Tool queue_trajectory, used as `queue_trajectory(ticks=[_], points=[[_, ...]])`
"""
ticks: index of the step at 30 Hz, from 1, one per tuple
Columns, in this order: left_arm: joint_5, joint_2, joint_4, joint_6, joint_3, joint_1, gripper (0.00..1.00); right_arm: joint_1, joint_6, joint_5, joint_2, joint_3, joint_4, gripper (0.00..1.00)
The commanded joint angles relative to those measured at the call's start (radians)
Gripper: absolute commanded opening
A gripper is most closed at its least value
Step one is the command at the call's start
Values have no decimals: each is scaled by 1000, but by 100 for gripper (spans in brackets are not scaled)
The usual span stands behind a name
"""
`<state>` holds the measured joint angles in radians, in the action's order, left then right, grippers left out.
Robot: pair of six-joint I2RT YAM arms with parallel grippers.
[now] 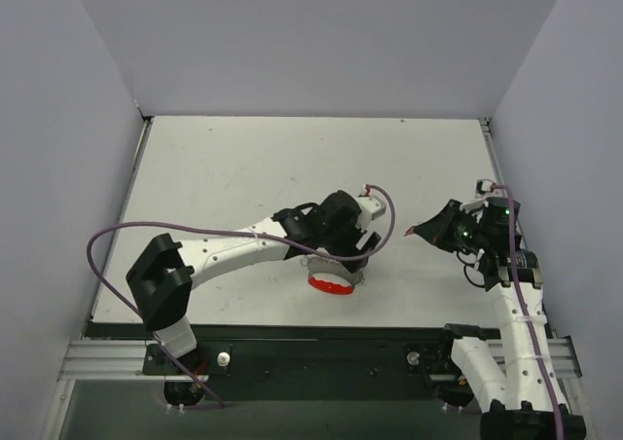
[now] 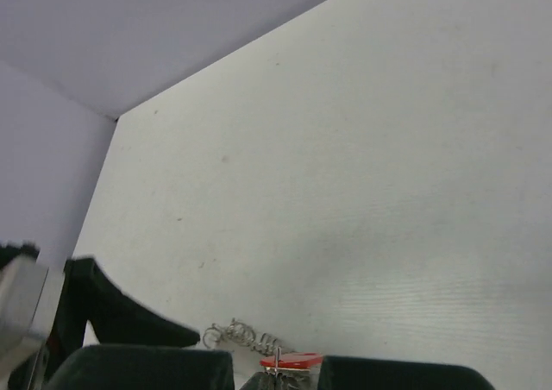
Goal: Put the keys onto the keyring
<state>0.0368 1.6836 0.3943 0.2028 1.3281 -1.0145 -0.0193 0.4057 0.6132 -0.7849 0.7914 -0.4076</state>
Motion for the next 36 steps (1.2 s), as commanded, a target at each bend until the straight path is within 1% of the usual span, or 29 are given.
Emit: queue_trajectory(ticks=[1,2,5,8,9,11,15,19,26,27,36], points=[[39,37,54,50,57,-97,87,-151,64,19,16,-69,-19,0],[26,48,48,69,56,-131,85,-184,71,19,12,-78,-19,0],[-29,90,6,105,52,-171,82,-215,82,17,-2,-101,-25,0],[-92,146,3,116,66,-176,75,-222,79,13,-8,-112,-28,0],[-106,175,3,113,74,-176,67,-223,76,17,-11,-113,-30,0],[-135,200,5,101,86,-174,65,-222,73,34,-14,-118,-30,0],[-186,237,-22,89,97,-174,63,-223,65,71,-24,-119,-30,0],[-250,301,17,70,170,-176,62,-222,62,88,-27,-120,-28,0],[-244,343,11,52,217,-174,57,-222,54,99,-30,-123,-28,0],[-248,356,23,52,229,-176,55,-220,53,100,-31,-123,-30,0],[-288,393,31,63,232,-173,53,-220,45,117,-45,-118,-27,0]])
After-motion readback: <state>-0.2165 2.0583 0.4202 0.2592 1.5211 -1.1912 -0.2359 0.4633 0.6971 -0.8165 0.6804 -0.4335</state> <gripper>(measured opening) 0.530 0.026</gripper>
